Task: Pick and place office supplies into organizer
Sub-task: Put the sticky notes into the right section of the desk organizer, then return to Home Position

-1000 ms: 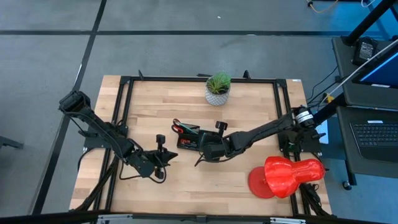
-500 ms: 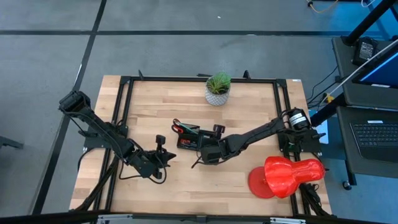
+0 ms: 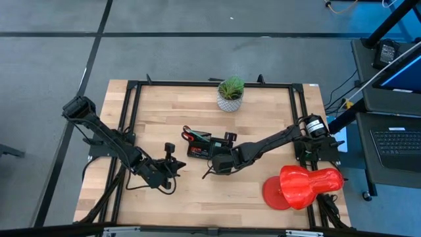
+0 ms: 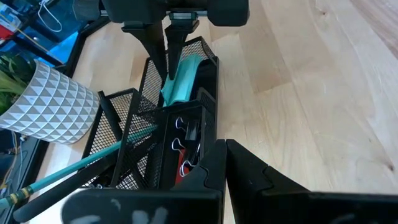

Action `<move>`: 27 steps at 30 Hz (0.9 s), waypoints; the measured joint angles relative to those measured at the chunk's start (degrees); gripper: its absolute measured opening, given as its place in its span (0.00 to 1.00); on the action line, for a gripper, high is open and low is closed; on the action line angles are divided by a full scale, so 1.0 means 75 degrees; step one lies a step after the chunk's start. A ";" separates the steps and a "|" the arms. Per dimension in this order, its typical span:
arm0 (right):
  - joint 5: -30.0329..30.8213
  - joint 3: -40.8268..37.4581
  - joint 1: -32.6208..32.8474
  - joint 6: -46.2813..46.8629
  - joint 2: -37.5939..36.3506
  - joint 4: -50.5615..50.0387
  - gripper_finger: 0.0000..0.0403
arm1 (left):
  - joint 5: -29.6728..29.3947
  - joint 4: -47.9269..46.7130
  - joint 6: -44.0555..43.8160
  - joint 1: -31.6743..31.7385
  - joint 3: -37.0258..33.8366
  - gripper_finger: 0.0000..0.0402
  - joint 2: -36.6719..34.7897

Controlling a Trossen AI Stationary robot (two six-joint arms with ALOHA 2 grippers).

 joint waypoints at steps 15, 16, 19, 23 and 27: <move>-0.0145 0.0411 0.0009 0.0015 -0.0003 -0.0259 0.28 | 0.0340 0.0006 -0.0134 -0.0005 0.0000 0.01 -0.0003; -0.0260 0.0508 0.0009 0.0013 -0.0003 -0.0326 0.29 | 0.0408 0.0005 -0.0132 -0.0005 0.0000 0.01 -0.0003; -0.0373 0.0809 0.0009 -0.0006 -0.0003 -0.0646 0.31 | 0.0526 0.0006 -0.0134 -0.0005 0.0000 0.01 -0.0003; -0.0368 0.1318 0.0014 -0.0379 -0.0003 -0.1571 0.32 | 0.0519 0.0006 -0.0210 -0.0005 0.0000 0.01 -0.0003; -0.0290 0.1771 0.0069 -0.0604 -0.0015 -0.2561 0.32 | 0.0438 0.0017 -0.0640 0.0001 0.0000 0.01 -0.0119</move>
